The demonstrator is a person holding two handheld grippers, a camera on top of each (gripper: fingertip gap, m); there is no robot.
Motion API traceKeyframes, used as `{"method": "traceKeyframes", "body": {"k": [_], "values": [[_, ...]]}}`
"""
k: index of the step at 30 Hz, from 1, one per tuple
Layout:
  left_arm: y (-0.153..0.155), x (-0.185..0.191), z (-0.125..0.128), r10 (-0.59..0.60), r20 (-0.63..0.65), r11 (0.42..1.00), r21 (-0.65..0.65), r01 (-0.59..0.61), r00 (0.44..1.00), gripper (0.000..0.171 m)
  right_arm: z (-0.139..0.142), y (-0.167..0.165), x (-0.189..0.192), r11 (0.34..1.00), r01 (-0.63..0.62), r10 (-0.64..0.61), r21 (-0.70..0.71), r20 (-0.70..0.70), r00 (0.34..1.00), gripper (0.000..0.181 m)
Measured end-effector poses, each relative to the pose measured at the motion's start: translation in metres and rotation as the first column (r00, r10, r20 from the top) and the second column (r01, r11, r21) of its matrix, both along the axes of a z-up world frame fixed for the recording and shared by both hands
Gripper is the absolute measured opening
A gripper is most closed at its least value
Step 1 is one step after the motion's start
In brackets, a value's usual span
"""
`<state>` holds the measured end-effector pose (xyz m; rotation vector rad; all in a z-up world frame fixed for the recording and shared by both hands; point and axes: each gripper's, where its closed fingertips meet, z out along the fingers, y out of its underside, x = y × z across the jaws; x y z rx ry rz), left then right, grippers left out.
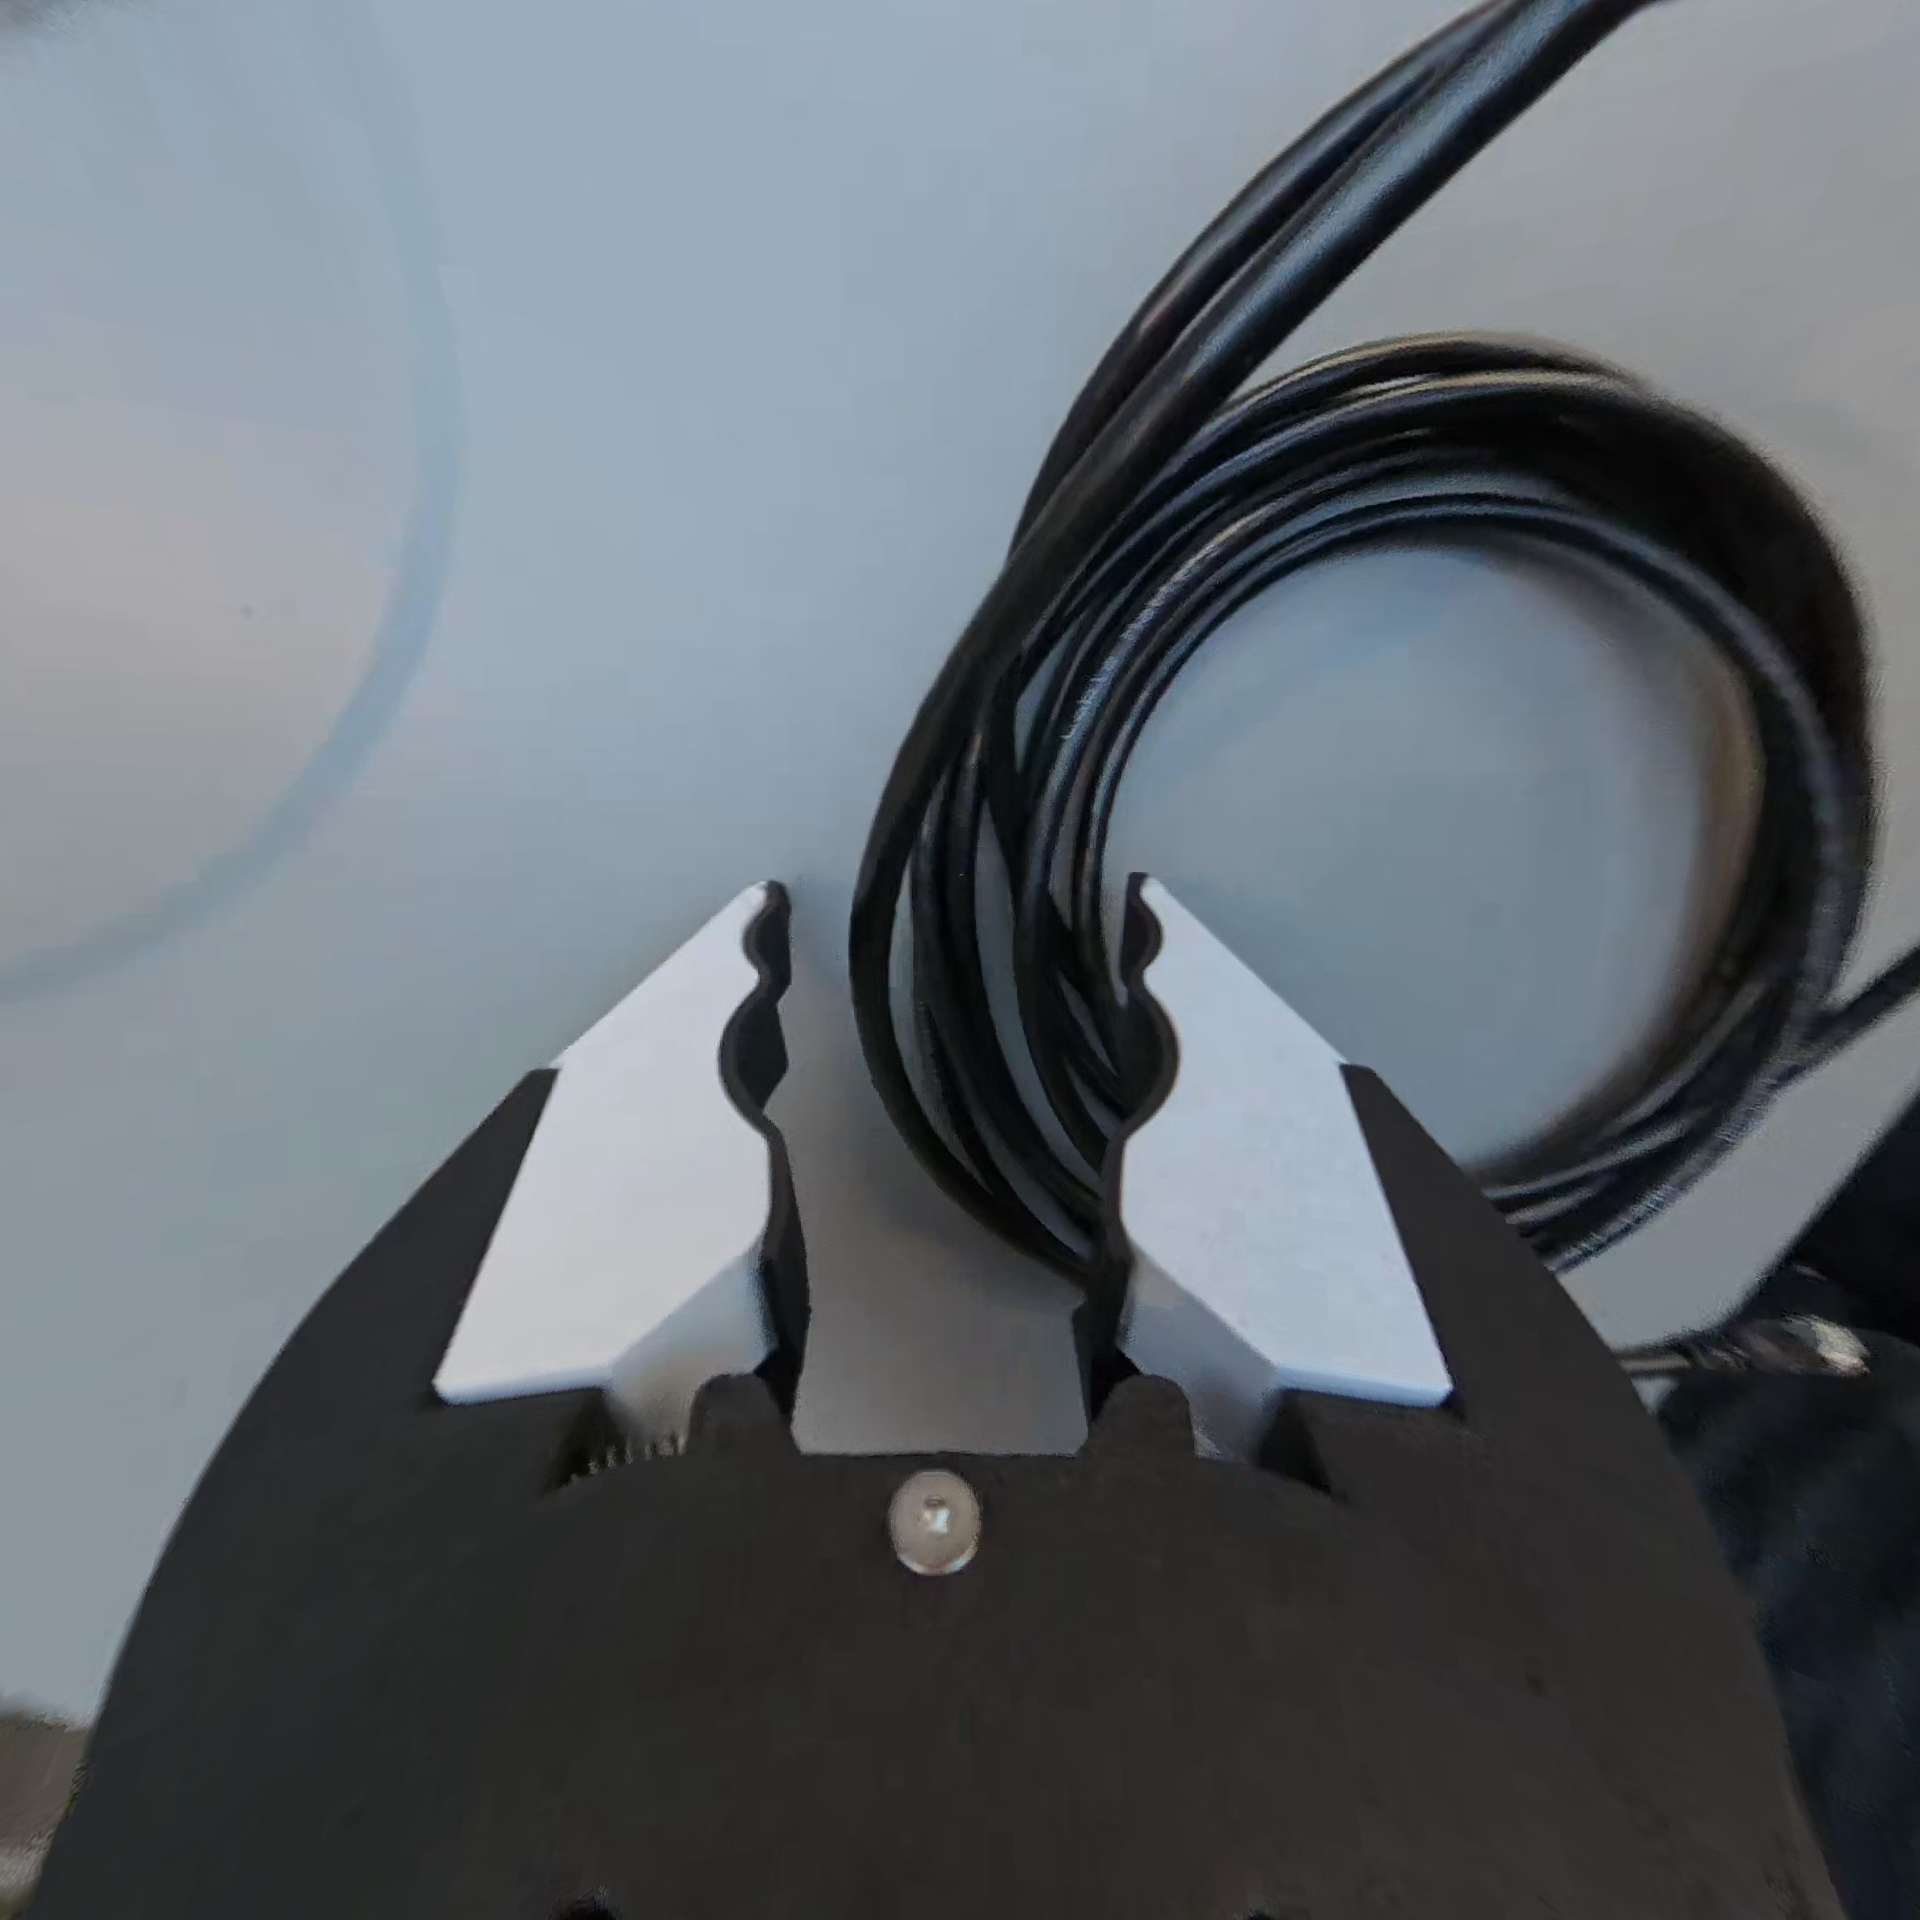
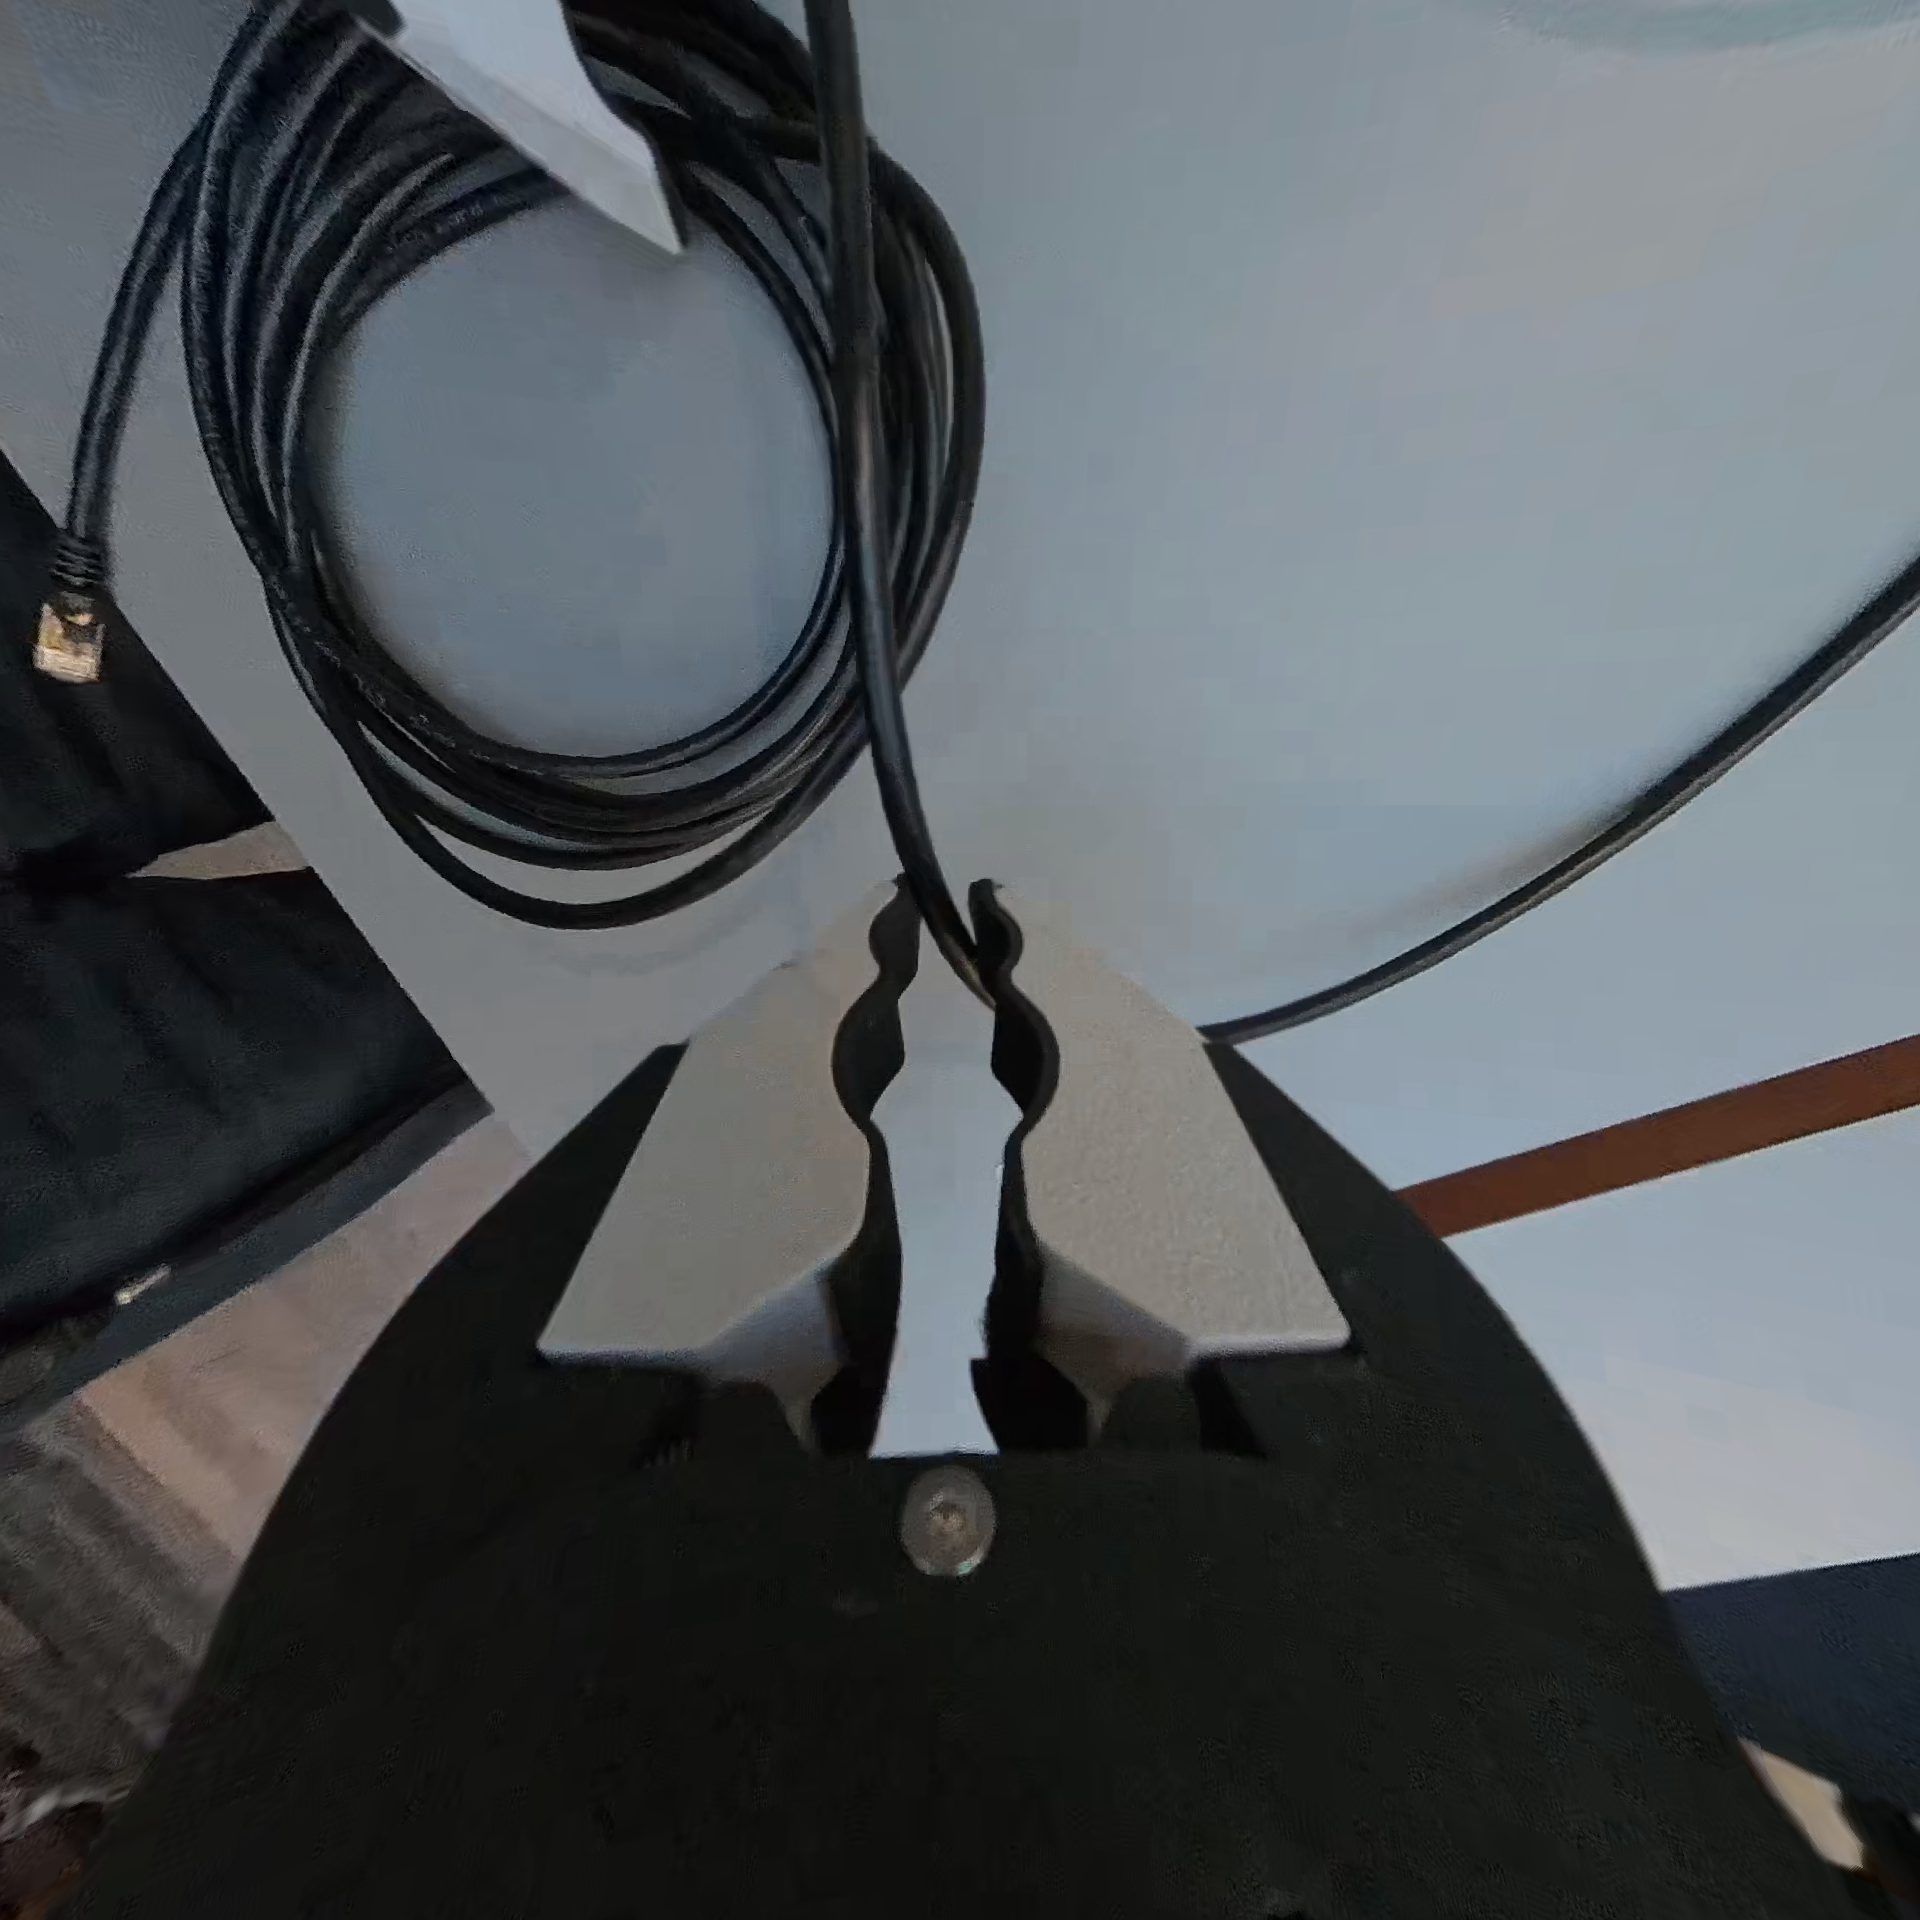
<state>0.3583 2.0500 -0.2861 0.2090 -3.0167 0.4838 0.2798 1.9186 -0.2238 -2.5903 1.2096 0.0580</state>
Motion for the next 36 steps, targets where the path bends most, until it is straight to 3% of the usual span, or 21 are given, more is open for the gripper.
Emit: {"method": "traceKeyframes", "body": {"k": [2,6,11,14,15,19,22,24,25,26,28,31,33,34,36], "values": [[0.003,0.0,-0.003,-0.021,0.104,0.998,0.062,0.014,0.994,0.053,0.002,0.013,-0.016,0.989,0.138,-0.129,0.052,-0.142,0.981,0.008],[0.008,-0.003,-0.003,0.087,0.097,0.993,0.067,-0.093,0.991,0.023,-0.018,0.033,-0.044,0.919,0.387,-0.349,0.082,-0.291,0.891,0.013],[0.034,0.003,0.0,0.384,-0.112,0.923,0.026,-0.384,0.916,0.016,-0.026,0.064,-0.051,0.737,0.634,-0.552,0.233,-0.332,0.765,0.019],[0.048,0.007,0.0,0.437,-0.105,0.899,0.048,-0.435,0.893,0.015,-0.01,0.09,-0.039,0.575,0.709,-0.592,0.408,-0.39,0.705,0.051],[0.05,0.006,0.0,0.429,-0.073,0.903,0.058,-0.425,0.901,0.015,-0.003,0.088,-0.033,0.554,0.71,-0.616,0.435,-0.359,0.701,0.055],[0.051,0.006,-0.001,0.428,0.023,0.9,0.085,-0.428,0.904,0.015,-0.006,0.062,-0.006,0.624,0.733,-0.738,0.271,-0.104,0.667,0.111],[0.051,0.006,-0.002,0.432,0.066,0.895,0.091,-0.437,0.899,0.014,-0.044,0.076,-0.004,0.694,0.717,-0.713,0.064,-0.075,0.697,0.105],[0.053,0.007,-0.002,0.427,0.075,0.898,0.085,-0.432,0.901,0.015,-0.065,0.072,-0.011,0.739,0.67,-0.672,-0.073,-0.013,0.74,0.076],[0.054,0.007,-0.002,0.442,0.063,0.891,0.083,-0.446,0.895,0.015,-0.064,0.075,-0.007,0.767,0.639,-0.638,-0.059,0.042,0.769,0.05],[0.057,0.007,-0.002,0.471,0.034,0.878,0.077,-0.473,0.881,0.015,-0.064,0.079,-0.01,0.774,0.632,-0.63,-0.038,0.045,0.775,0.04],[0.059,0.007,0.0,0.553,-0.064,0.833,0.053,-0.55,0.831,0.015,-0.064,0.086,-0.019,0.771,0.637,-0.637,0.002,0.046,0.77,0.032],[0.06,0.007,0.001,0.677,-0.175,0.729,0.029,-0.683,0.715,0.017,-0.063,0.098,-0.024,0.71,0.699,-0.703,0.087,0.029,0.711,0.026],[0.063,0.007,0.002,0.737,-0.227,0.658,0.028,-0.752,0.637,0.017,-0.063,0.098,-0.02,0.712,0.695,-0.698,0.106,-0.004,0.716,0.019],[0.066,0.005,0.002,0.741,-0.244,0.653,0.045,-0.756,0.625,0.018,-0.063,0.097,-0.018,0.736,0.669,-0.671,0.105,-0.019,0.741,0.016],[0.072,-0.005,0.003,0.686,-0.247,0.72,0.097,-0.687,0.684,0.024,-0.063,0.092,-0.012,0.79,0.603,-0.604,0.108,-0.028,0.797,0.012]]}}
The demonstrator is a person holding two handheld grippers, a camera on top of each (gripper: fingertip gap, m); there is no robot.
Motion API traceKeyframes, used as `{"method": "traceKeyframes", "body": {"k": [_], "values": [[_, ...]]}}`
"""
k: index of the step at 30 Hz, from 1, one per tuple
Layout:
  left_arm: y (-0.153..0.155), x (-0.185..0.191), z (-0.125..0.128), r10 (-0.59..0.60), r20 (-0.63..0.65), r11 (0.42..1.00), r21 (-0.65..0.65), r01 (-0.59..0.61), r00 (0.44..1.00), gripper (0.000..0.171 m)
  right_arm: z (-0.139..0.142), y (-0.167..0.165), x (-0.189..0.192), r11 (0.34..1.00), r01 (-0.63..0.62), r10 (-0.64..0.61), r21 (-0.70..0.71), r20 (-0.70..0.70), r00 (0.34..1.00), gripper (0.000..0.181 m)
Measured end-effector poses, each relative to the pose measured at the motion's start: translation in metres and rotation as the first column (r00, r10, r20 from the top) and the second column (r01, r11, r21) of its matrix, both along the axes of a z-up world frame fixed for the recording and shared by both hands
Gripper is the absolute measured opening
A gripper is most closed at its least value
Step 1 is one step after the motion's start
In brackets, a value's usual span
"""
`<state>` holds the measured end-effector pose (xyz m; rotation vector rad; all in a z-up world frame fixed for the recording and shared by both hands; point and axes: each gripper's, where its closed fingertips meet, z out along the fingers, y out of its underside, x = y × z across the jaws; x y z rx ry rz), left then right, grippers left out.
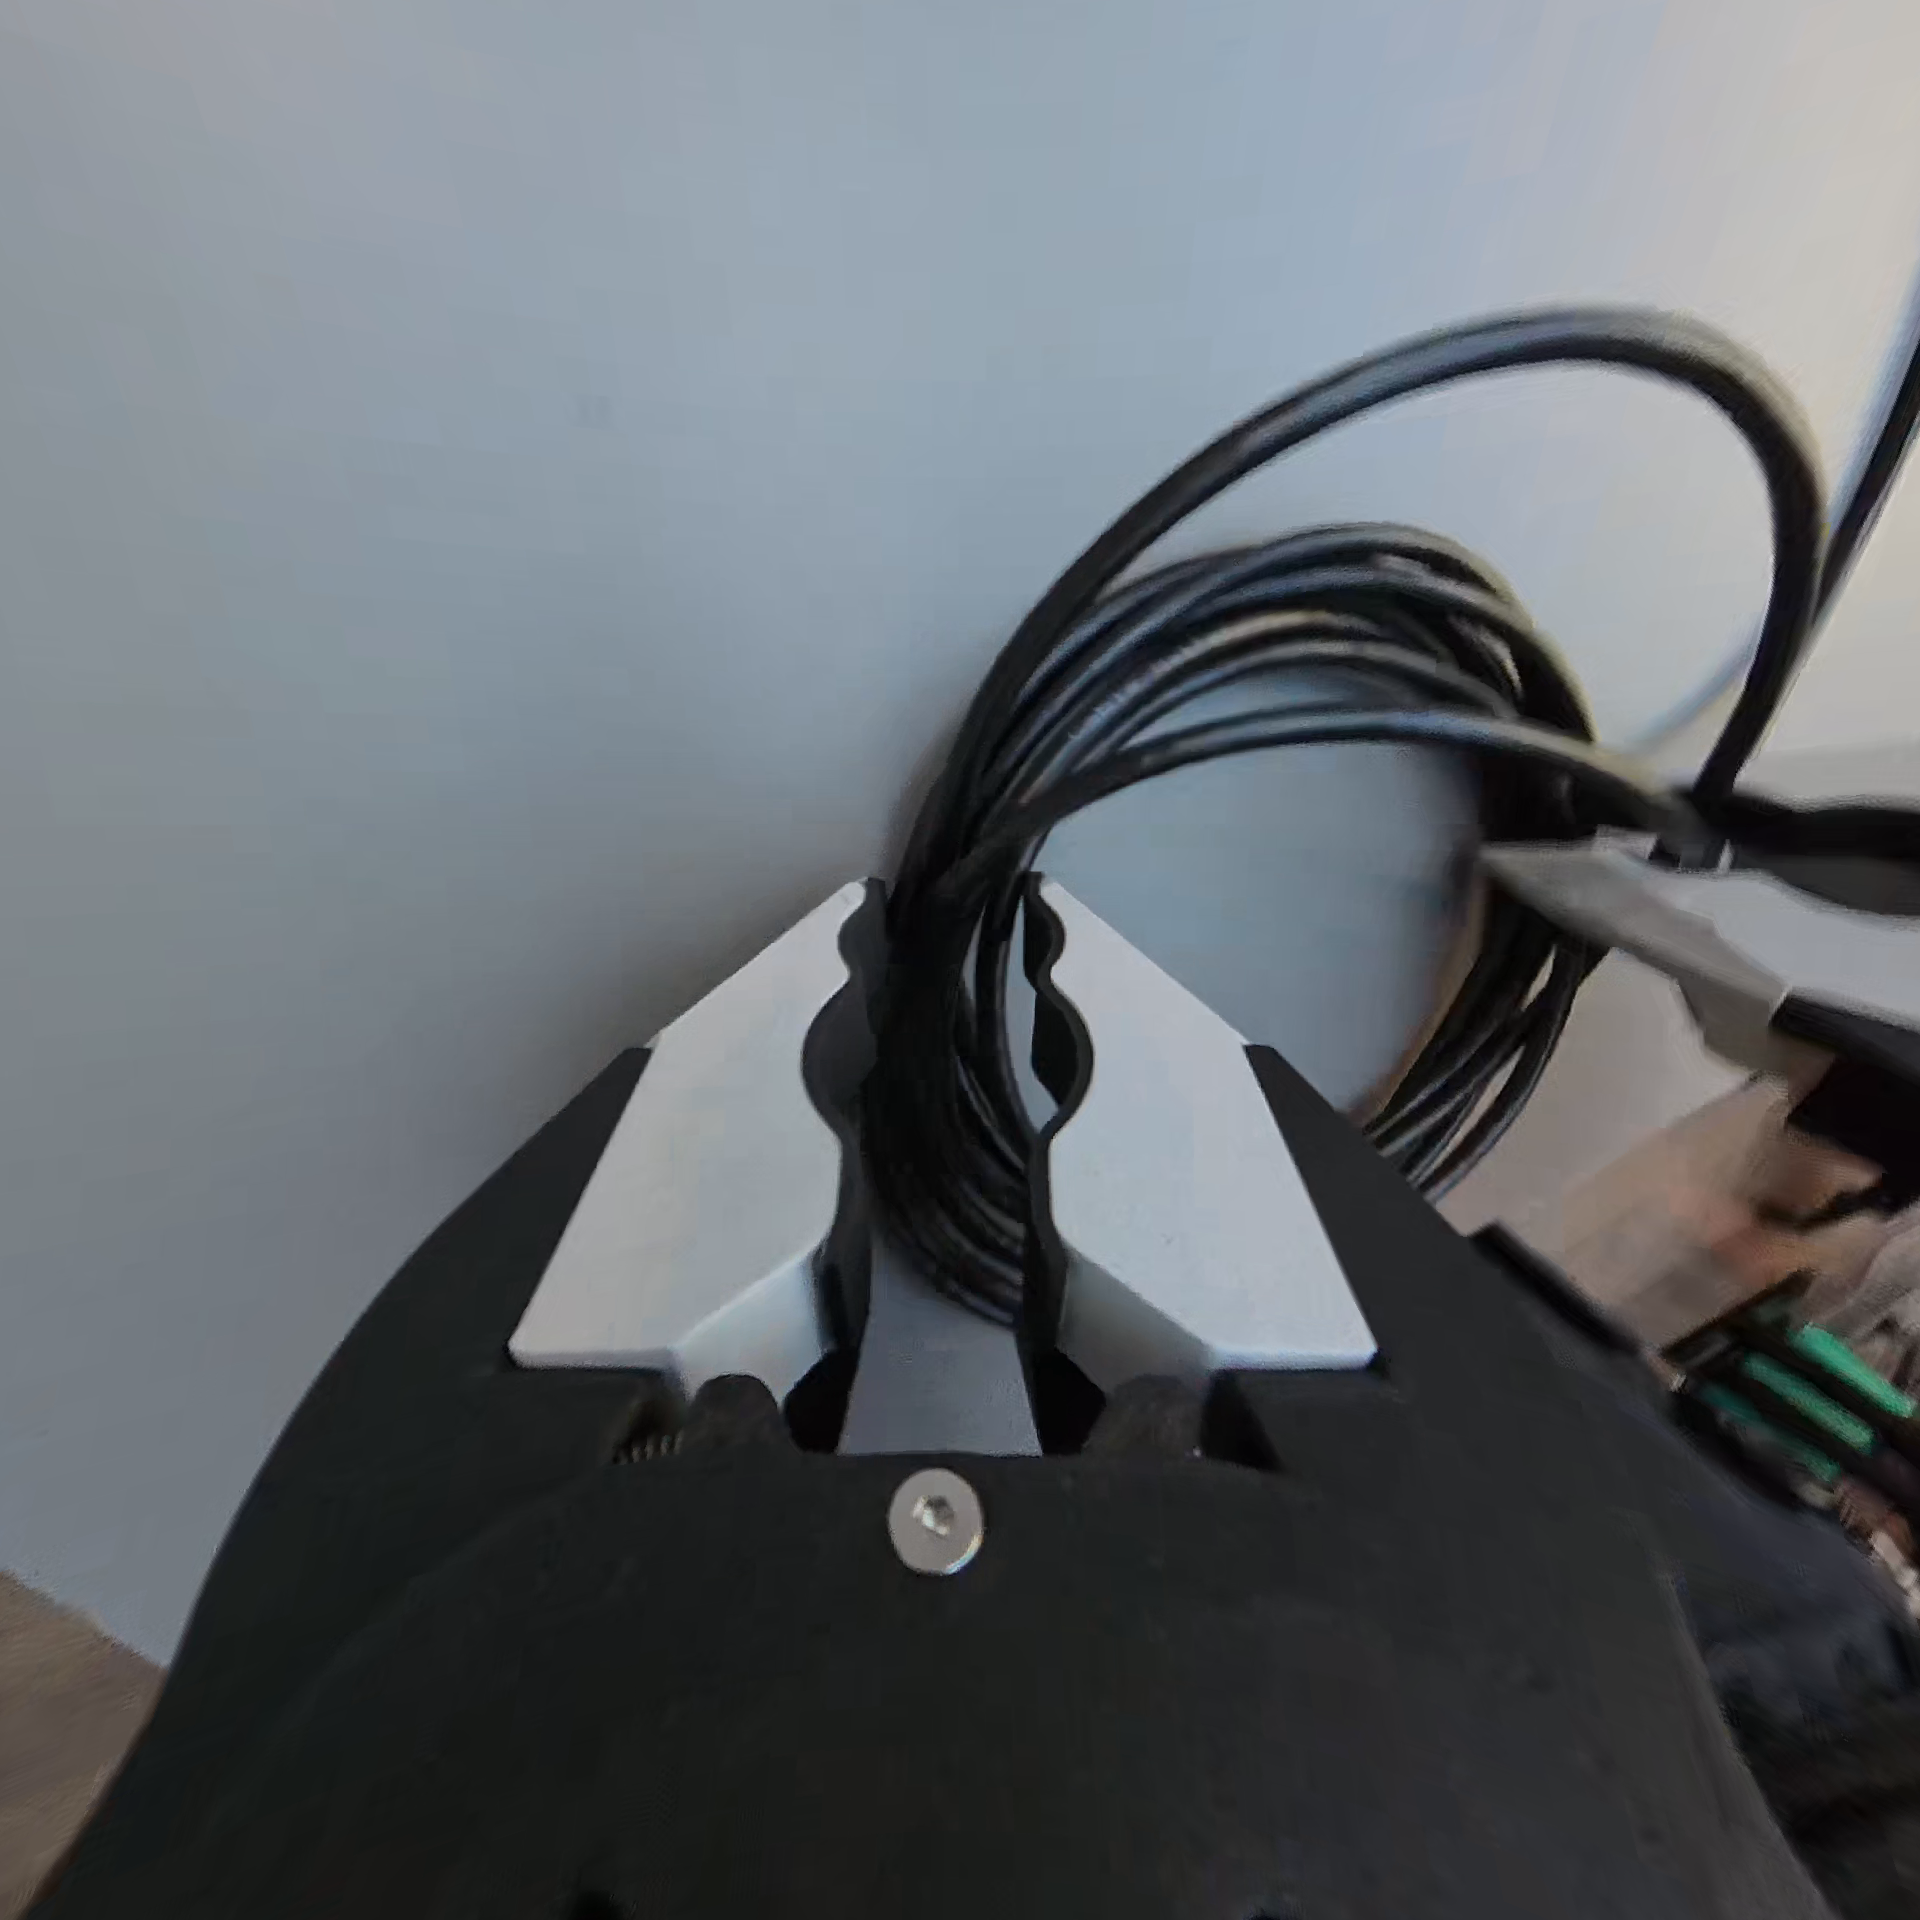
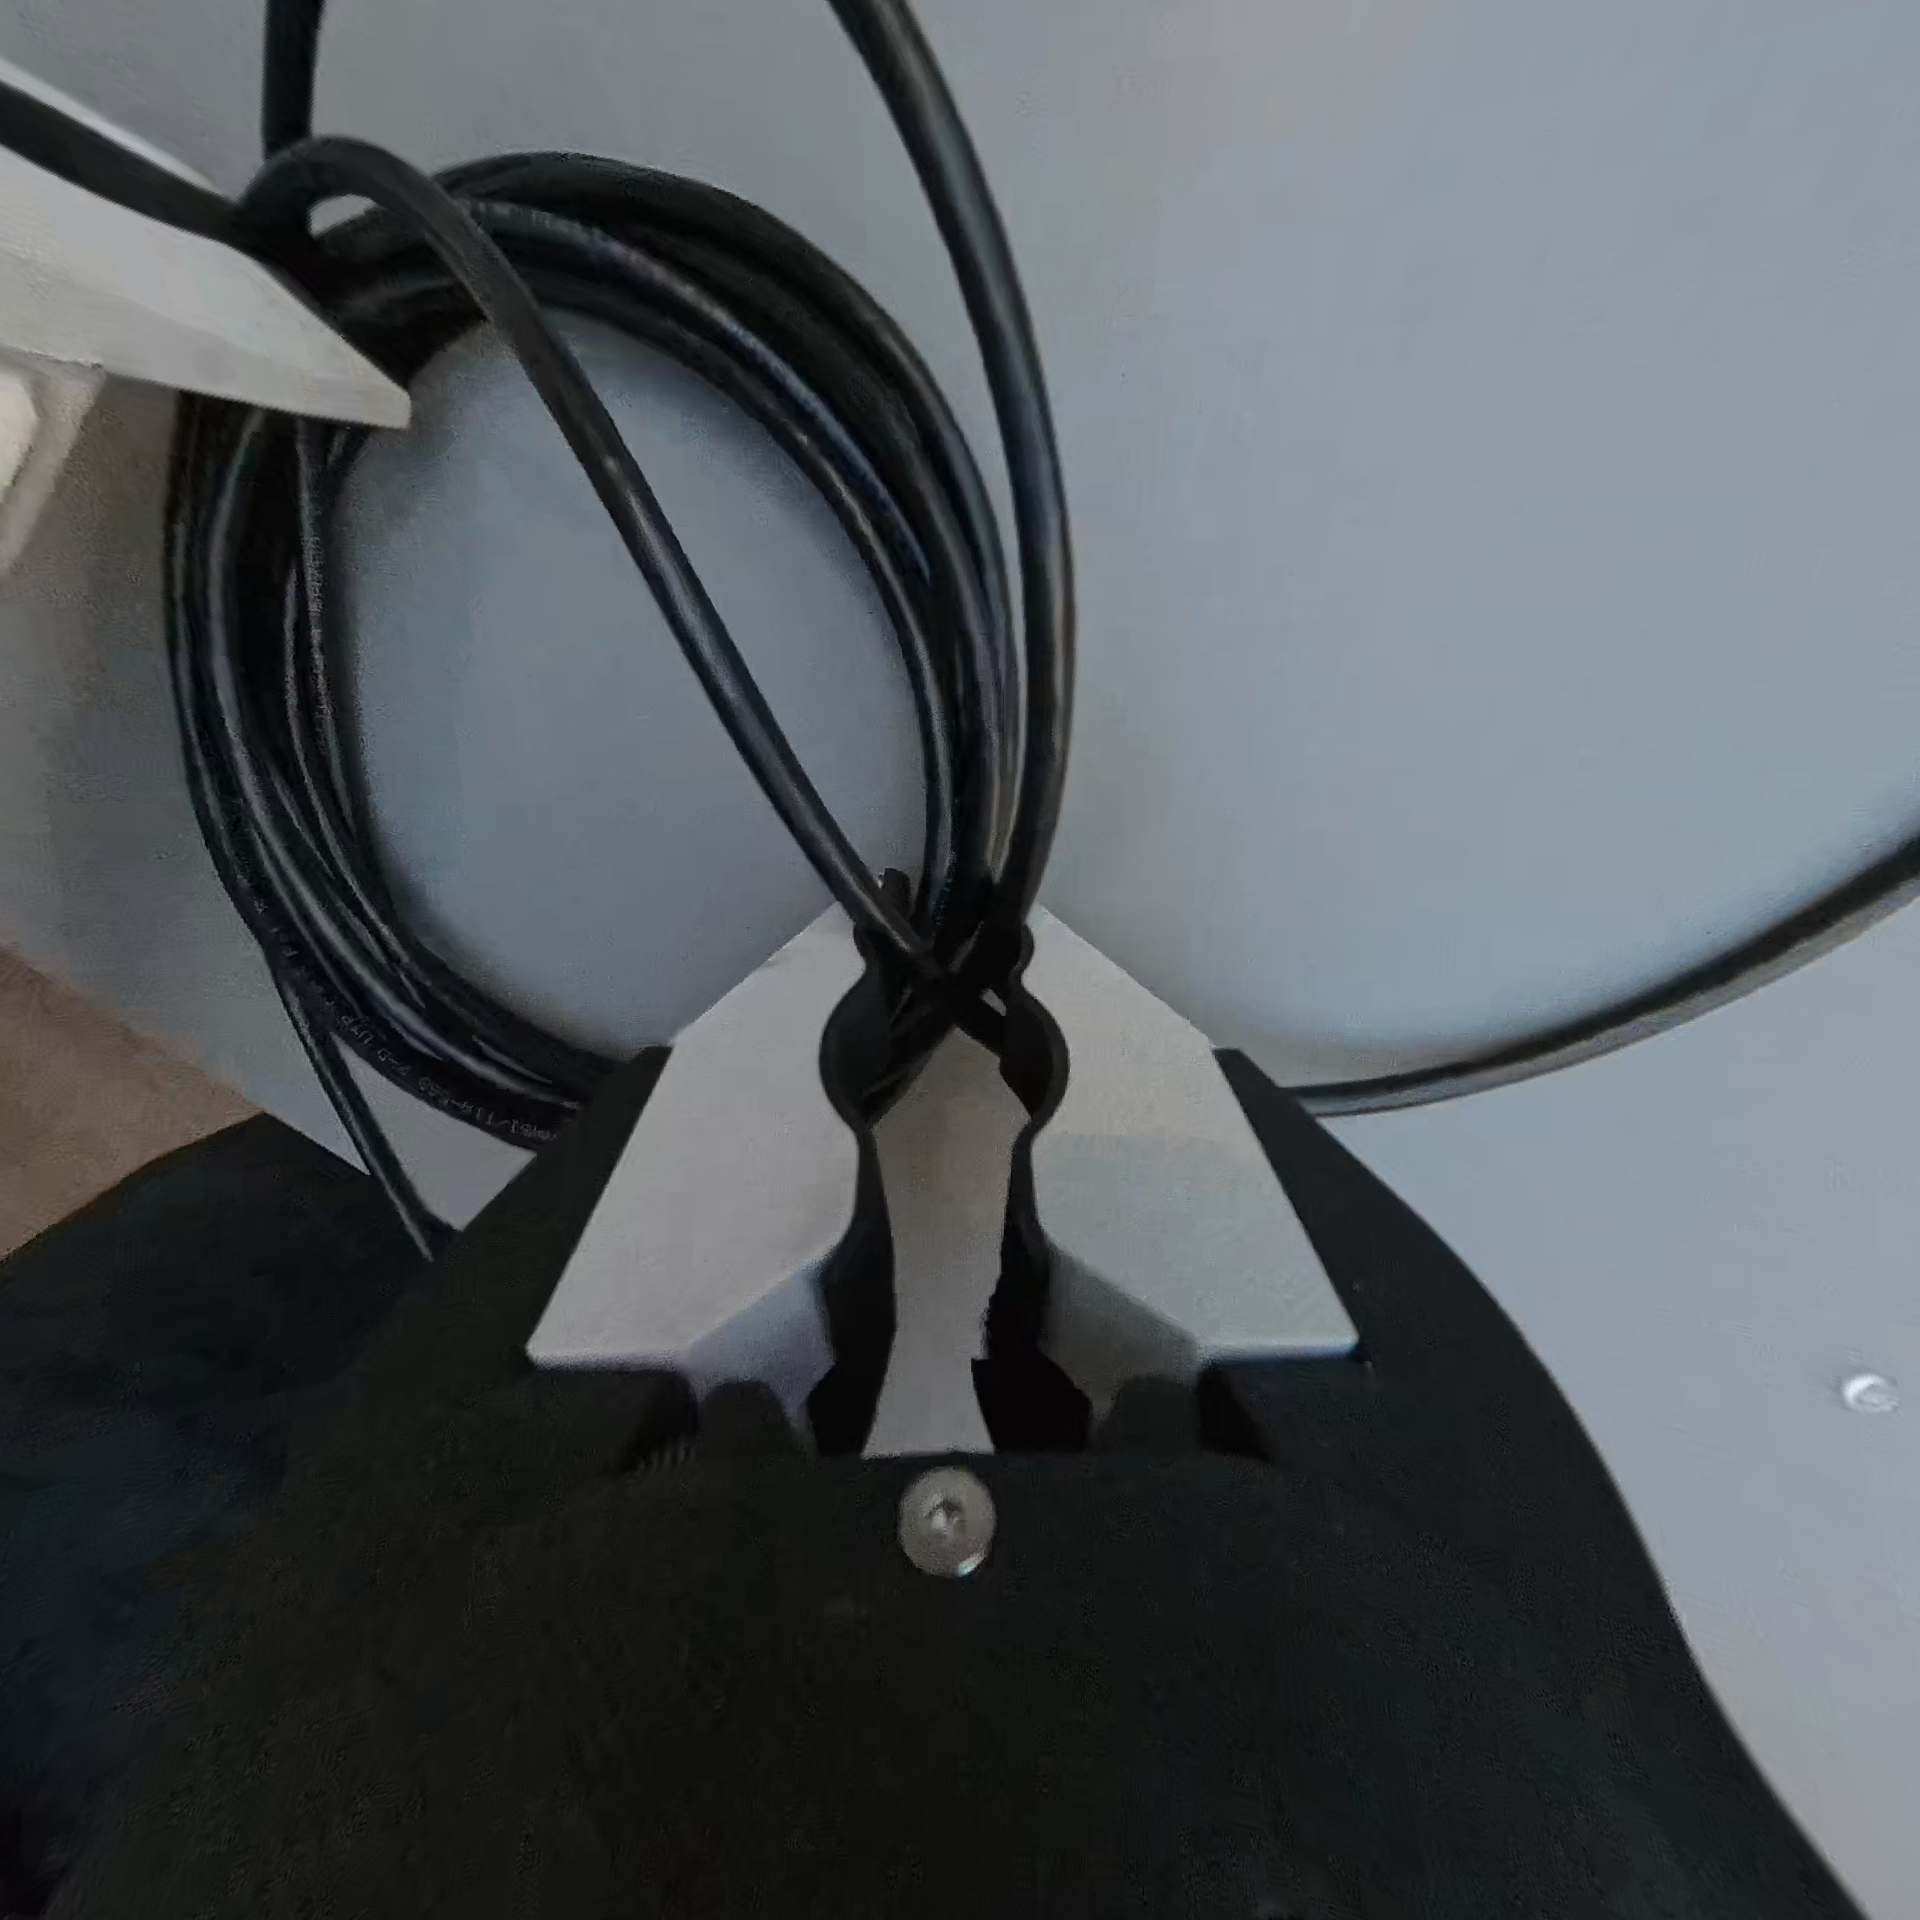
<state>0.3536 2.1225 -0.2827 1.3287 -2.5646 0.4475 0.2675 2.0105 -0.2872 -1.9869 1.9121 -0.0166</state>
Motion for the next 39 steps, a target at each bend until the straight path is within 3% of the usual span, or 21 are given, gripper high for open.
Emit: {"method": "traceKeyframes", "body": {"k": [2,3,5,8,11,14,16,17,18,19,22,26,31,33,35,36,38,39], "values": [[0.01,-0.006,0.0,-0.161,0.018,0.985,0.072,0.16,0.987,0.038,0.0,-0.003,0.004,0.995,-0.095,0.095,0.014,0.009,0.995,0.011],[0.016,-0.002,0.002,-0.242,0.07,0.965,0.125,0.232,0.968,0.055,0.0,-0.003,0.005,0.989,-0.148,0.147,0.024,0.021,0.989,0.011],[0.006,0.006,0.017,-0.391,0.186,0.92,0.108,0.377,0.901,0.055,0.001,-0.004,0.007,0.977,-0.207,0.205,0.056,0.037,0.978,0.011],[-0.038,0.021,0.048,-0.56,0.414,0.806,0.068,0.589,0.718,0.092,0.001,-0.005,0.012,0.959,-0.271,0.265,0.078,0.088,0.96,0.011],[-0.077,0.008,0.041,-0.772,0.428,0.565,0.124,0.816,0.47,0.107,0.002,-0.004,0.012,0.945,-0.317,0.305,0.077,0.137,0.943,0.012],[-0.081,-0.005,0.0,-0.929,0.254,0.32,0.184,0.929,0.27,0.103,0.002,-0.004,0.011,0.946,-0.314,0.297,0.085,0.17,0.94,0.013],[-0.086,0.0,-0.01,-0.953,0.241,0.241,0.236,0.941,0.183,0.083,0.003,-0.003,0.009,0.946,-0.309,0.288,0.096,0.185,0.94,0.016],[-0.09,0.0,-0.007,-0.953,0.253,0.228,0.229,0.946,0.169,0.043,0.003,-0.004,0.009,0.946,-0.31,0.287,0.091,0.202,0.936,0.02],[-0.09,-0.003,-0.006,-0.953,0.247,0.226,0.197,0.954,0.175,0.024,0.005,-0.006,0.009,0.95,-0.301,0.276,0.087,0.223,0.935,0.021],[-0.089,-0.005,-0.005,-0.95,0.242,0.241,0.175,0.955,0.196,0.017,0.005,-0.012,0.009,0.96,-0.272,0.252,0.067,0.22,0.943,0.025],[-0.084,-0.009,-0.005,-0.929,0.222,0.331,0.142,0.933,0.296,0.017,0.006,-0.022,0.002,0.978,-0.204,0.192,0.052,0.176,0.965,0.031],[-0.074,-0.01,-0.005,-0.839,0.216,0.527,0.102,0.844,0.499,0.017,0.011,-0.018,-0.013,0.986,-0.159,0.149,0.06,0.143,0.979,0.032],[-0.057,-0.004,-0.004,-0.702,0.219,0.705,0.086,0.704,0.678,0.016,0.01,0.002,-0.036,0.955,-0.225,0.223,0.194,0.036,0.974,0.039],[-0.049,0.008,-0.005,-0.619,0.23,0.784,0.115,0.61,0.751,0.011,0.006,0.002,-0.055,0.949,-0.244,0.262,0.2,-0.068,0.963,0.037],[-0.043,0.013,-0.004,-0.485,0.192,0.874,0.063,0.482,0.853,0.011,0.013,0.012,-0.048,0.959,-0.149,0.159,0.241,-0.022,0.987,0.052],[-0.041,0.013,-0.004,-0.445,0.175,0.894,0.036,0.446,0.878,0.011,0.019,0.012,-0.038,0.962,-0.07,0.067,0.264,0.019,0.998,0.059],[-0.034,0.013,-0.004,-0.411,0.194,0.911,0.044,0.41,0.891,0.011,0.029,0.009,-0.021,0.949,0.057,-0.088,0.31,0.086,0.992,0.069],[-0.03,0.011,-0.004,-0.395,0.196,0.918,0.063,0.39,0.897,0.011,0.031,0.001,-0.012,0.948,0.117,-0.157,0.297,0.112,0.981,0.087]]}}
